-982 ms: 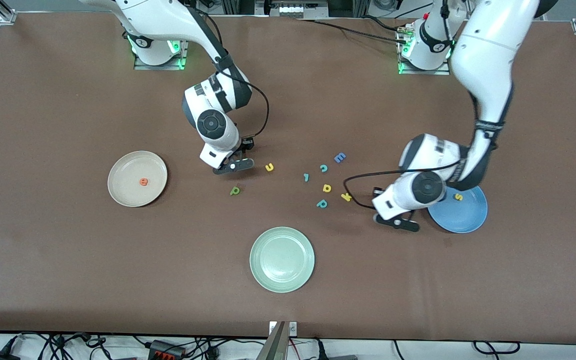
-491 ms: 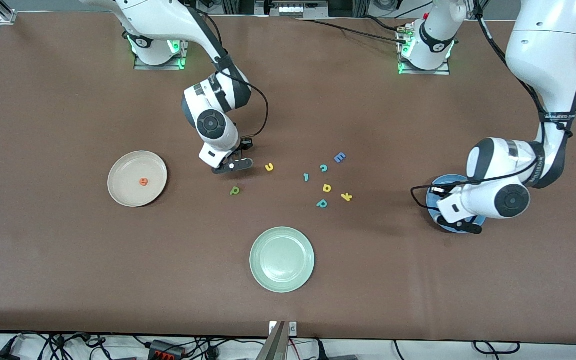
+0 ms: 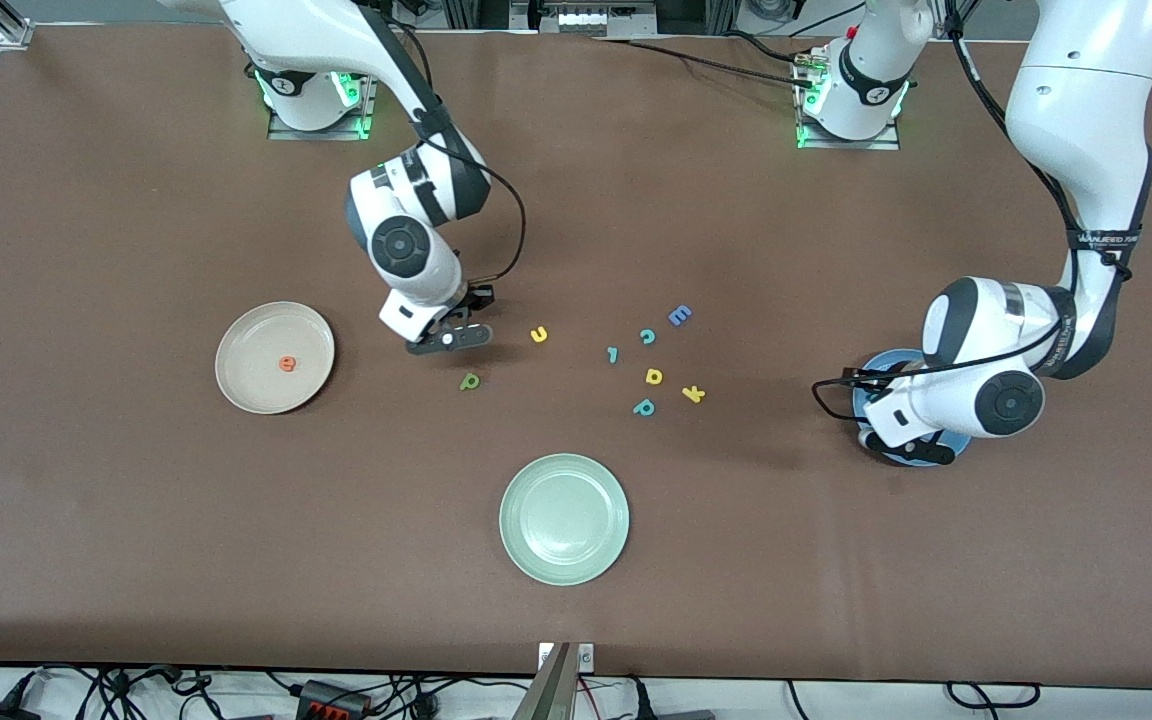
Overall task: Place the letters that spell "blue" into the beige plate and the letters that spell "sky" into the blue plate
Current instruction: 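Drop the y on the blue plate while the right gripper grasps the l, then place the l on the beige plate while the left gripper grasps the k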
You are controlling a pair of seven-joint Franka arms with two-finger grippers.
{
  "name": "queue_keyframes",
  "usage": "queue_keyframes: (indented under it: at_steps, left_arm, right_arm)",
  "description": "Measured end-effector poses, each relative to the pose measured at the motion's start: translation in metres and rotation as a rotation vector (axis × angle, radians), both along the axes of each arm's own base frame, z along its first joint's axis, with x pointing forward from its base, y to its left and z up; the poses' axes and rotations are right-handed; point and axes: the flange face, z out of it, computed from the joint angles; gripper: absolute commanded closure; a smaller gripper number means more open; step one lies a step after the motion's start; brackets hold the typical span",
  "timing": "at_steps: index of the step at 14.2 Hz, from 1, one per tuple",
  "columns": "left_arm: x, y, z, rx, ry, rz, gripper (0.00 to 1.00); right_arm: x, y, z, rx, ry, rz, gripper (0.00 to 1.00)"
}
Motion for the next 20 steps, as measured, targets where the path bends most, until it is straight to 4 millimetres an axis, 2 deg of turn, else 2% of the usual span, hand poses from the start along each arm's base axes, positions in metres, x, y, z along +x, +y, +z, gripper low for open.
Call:
queue_keyframes:
  at_steps: [2,4,7,9,11,13,15,16,17,18,20]
  left_arm:
    - [0.000,-0.012,0.002,0.005,-0.005,0.020,0.00]
    - [-0.001,-0.030,0.005,0.019,-0.013,0.108,0.00]
    - [-0.004,-0.068,0.010,0.071,-0.036,0.332,0.00]
    - [-0.006,-0.098,0.011,0.105,-0.066,0.478,0.00]
    - [-0.011,-0.140,0.004,0.133,-0.106,0.649,0.00]
    - [-0.019,-0.184,-0.004,0.138,-0.143,0.799,0.00]
    - [-0.026,-0.216,-0.014,0.123,-0.166,0.881,0.00]
    - [-0.030,-0.224,-0.020,0.120,-0.168,0.898,0.05]
    - [-0.032,-0.228,-0.024,0.121,-0.166,0.903,0.16]
    - [-0.032,-0.227,-0.028,0.123,-0.163,0.905,0.22]
    - [-0.031,-0.226,-0.034,0.118,-0.165,0.911,0.34]
  right_arm:
    - [0.027,-0.035,0.029,-0.013,-0.014,-0.060,1.00]
    - [0.057,-0.089,0.049,-0.041,-0.034,-0.077,1.00]
    - [0.083,-0.181,0.047,-0.075,-0.021,-0.060,1.00]
    - [0.088,-0.224,0.031,-0.085,0.013,-0.062,1.00]
    - [0.088,-0.238,0.013,-0.101,0.041,-0.067,1.00]
    - [0.086,-0.236,-0.002,-0.113,0.054,-0.060,0.99]
    - [0.084,-0.234,-0.010,-0.120,0.063,-0.055,0.98]
    - [0.084,-0.233,-0.011,-0.121,0.066,-0.053,0.82]
    - [0.084,-0.232,-0.011,-0.121,0.067,-0.053,0.06]
    - [0.084,-0.232,-0.011,-0.120,0.066,-0.058,0.00]
    - [0.085,-0.229,-0.010,-0.119,0.061,-0.070,0.00]
